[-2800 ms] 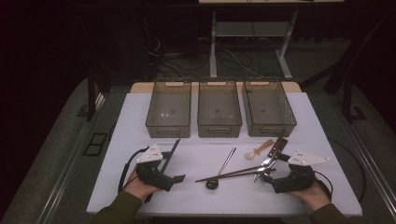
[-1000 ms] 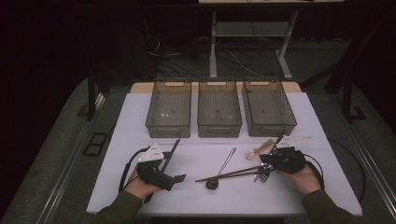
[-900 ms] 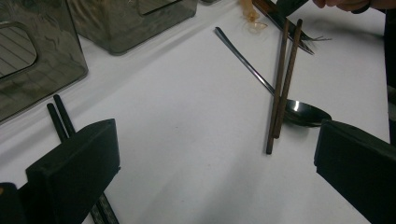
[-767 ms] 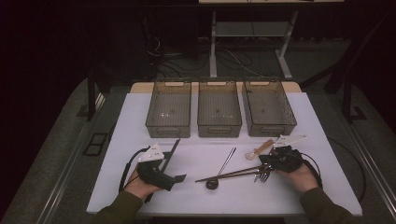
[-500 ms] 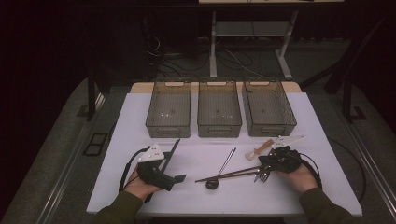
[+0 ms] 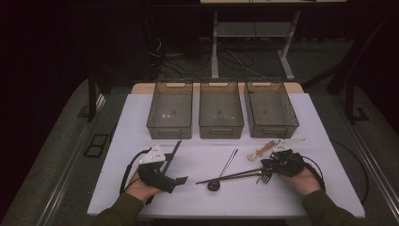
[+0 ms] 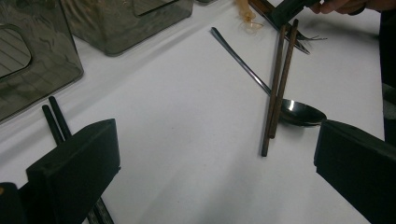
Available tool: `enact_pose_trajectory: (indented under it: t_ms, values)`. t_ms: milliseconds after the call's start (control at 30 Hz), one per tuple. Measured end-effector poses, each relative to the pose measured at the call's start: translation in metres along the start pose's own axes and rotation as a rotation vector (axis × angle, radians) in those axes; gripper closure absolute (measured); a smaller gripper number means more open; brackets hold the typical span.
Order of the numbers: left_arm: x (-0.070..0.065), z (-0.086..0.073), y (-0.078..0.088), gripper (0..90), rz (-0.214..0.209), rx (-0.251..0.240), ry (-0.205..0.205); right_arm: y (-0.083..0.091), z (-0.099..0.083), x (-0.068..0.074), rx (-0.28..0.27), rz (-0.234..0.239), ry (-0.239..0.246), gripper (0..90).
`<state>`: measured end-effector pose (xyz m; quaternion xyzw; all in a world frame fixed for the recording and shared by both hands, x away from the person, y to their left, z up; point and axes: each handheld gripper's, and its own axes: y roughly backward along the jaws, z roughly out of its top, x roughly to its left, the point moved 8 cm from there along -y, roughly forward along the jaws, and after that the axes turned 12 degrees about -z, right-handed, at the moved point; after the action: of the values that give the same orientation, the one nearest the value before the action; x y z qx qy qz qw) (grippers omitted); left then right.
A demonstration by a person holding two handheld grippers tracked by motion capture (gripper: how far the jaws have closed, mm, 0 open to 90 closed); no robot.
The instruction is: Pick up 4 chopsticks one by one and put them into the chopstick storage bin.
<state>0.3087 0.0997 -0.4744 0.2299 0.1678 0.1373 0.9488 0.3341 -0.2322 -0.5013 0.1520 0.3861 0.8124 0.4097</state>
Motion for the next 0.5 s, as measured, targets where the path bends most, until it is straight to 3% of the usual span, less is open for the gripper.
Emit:
enact_pose_trajectory:
  t_ms: [233, 500]
  values:
    - [-0.0005, -0.0001, -0.0005, 0.0, -0.003, 0.002, 0.000, 0.0029, -0.0003, 0.0030, -0.002, 0.018, 0.002, 89.4]
    - [-0.0009, -0.0003, -0.0019, 0.0, -0.006, 0.001, 0.000, -0.0030, 0.0000, 0.0012, 0.017, 0.001, 0.007, 89.4]
